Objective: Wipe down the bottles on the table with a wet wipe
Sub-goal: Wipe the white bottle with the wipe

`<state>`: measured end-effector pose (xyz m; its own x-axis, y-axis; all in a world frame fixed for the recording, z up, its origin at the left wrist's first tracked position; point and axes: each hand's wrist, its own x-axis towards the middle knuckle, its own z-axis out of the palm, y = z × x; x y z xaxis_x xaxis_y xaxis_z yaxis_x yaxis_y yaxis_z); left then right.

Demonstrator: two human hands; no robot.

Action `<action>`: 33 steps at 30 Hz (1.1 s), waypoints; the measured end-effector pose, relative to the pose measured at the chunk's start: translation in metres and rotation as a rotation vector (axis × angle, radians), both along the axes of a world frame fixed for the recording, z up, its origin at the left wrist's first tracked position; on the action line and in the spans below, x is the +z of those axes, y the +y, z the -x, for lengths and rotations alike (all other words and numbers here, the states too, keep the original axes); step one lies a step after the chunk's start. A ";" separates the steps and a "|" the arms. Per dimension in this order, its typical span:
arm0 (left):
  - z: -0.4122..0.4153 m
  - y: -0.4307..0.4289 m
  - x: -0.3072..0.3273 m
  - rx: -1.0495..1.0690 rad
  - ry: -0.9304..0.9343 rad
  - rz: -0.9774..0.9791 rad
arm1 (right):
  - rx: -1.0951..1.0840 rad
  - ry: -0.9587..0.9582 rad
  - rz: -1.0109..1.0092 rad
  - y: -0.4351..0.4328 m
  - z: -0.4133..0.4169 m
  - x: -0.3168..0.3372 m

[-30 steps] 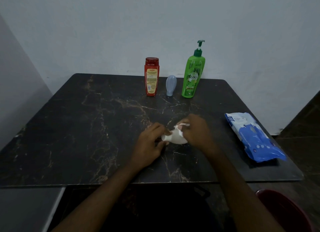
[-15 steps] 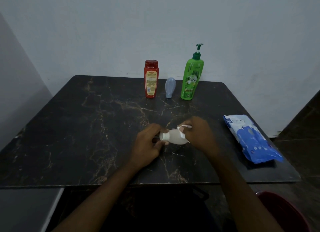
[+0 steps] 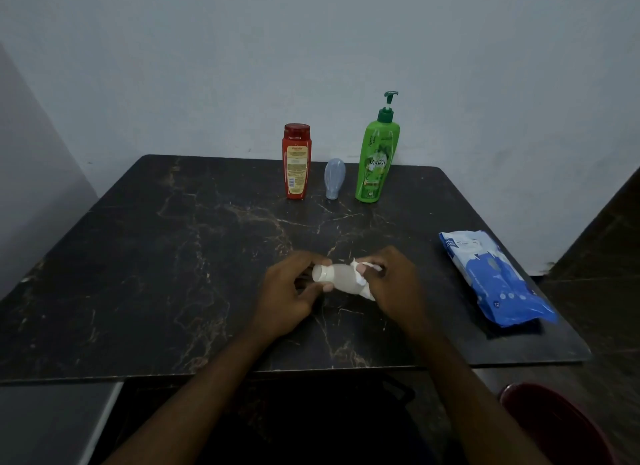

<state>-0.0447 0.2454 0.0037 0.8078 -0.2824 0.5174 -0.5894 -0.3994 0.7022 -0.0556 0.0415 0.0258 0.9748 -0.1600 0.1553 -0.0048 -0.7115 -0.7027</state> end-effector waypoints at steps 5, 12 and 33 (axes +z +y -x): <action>-0.004 0.000 0.005 -0.026 0.111 0.097 | 0.032 -0.028 -0.173 -0.002 0.009 -0.013; -0.012 0.001 0.001 0.056 0.254 0.173 | -0.121 -0.102 -0.322 0.032 0.030 -0.030; -0.009 -0.006 -0.012 -0.107 0.046 -0.218 | -0.102 -0.165 -0.139 0.001 0.043 -0.035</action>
